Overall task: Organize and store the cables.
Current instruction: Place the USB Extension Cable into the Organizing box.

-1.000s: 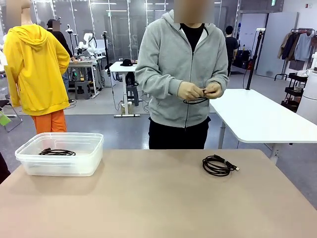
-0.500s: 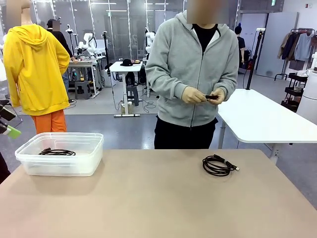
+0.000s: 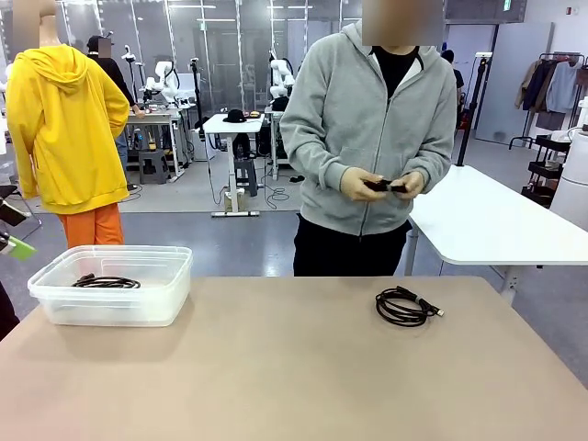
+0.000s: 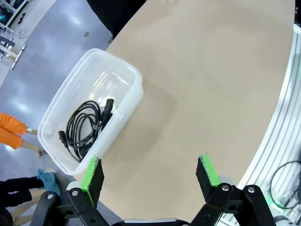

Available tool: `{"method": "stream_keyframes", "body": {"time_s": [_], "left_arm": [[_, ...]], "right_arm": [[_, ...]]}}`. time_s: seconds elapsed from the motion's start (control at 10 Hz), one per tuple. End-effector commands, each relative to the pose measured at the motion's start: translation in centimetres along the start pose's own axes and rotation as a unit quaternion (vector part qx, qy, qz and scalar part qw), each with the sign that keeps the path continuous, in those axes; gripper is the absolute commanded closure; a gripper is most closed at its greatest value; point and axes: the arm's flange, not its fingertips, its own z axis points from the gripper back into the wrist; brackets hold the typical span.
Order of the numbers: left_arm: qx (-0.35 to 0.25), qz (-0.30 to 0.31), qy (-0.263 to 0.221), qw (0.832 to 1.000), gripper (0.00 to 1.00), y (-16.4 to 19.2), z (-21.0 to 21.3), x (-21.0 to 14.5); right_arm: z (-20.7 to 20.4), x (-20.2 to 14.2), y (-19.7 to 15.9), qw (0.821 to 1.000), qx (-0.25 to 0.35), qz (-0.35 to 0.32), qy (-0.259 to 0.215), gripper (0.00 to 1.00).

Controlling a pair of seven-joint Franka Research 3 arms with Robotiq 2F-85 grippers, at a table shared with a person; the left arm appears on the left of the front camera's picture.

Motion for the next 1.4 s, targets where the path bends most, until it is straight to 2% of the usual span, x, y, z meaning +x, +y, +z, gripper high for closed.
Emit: {"method": "stream_keyframes", "body": {"time_s": [0.0, 0.1, 0.3, 0.4, 0.5, 0.7, 0.8, 0.9, 1.0, 1.2, 1.3], "left_arm": [[0.003, 0.008, 0.005, 1.000, 0.00, 0.0, 0.0, 0.5], [0.003, 0.008, 0.005, 1.000, 0.00, 0.0, 0.0, 0.5], [0.003, 0.008, 0.005, 1.000, 0.00, 0.0, 0.0, 0.5], [0.003, 0.008, 0.005, 1.000, 0.00, 0.0, 0.0, 0.5], [0.003, 0.008, 0.005, 1.000, 0.00, 0.0, 0.0, 0.5], [0.003, 0.008, 0.005, 1.000, 0.00, 0.0, 0.0, 0.5], [0.003, 0.008, 0.005, 1.000, 0.00, 0.0, 0.0, 0.5], [0.003, 0.008, 0.005, 1.000, 0.00, 0.0, 0.0, 0.5], [0.003, 0.008, 0.005, 1.000, 0.00, 0.0, 0.0, 0.5], [0.003, 0.008, 0.005, 1.000, 0.00, 0.0, 0.0, 0.5], [0.003, 0.008, 0.005, 1.000, 0.00, 0.0, 0.0, 0.5]], "right_arm": [[0.0, 0.0, 0.0, 1.000, 0.000, 0.000, 0.000, 0.00], [-3.5, 1.1, -1.0, 0.999, 0.024, -0.018, 0.015, 0.00], [-10.8, 3.9, -2.1, 0.998, 0.029, -0.024, 0.057, 0.00], [-14.3, 4.6, -2.0, 0.994, 0.058, -0.027, 0.086, 0.00], [-17.0, 5.1, -2.0, 0.994, 0.050, -0.023, 0.099, 0.00], [-20.4, 5.8, -1.1, 0.991, 0.026, -0.007, 0.131, 0.00], [-20.3, 6.2, -1.2, 0.993, 0.032, -0.014, 0.115, 0.00], [-18.4, 6.1, -1.7, 0.994, 0.052, -0.032, 0.092, 0.00], [-14.7, 5.3, -2.5, 0.996, 0.048, -0.032, 0.061, 0.00], [-2.9, 0.8, -4.6, 0.997, 0.037, -0.065, -0.020, 0.00], [1.2, -1.2, -5.2, 0.996, 0.032, -0.077, -0.044, 0.00]]}}
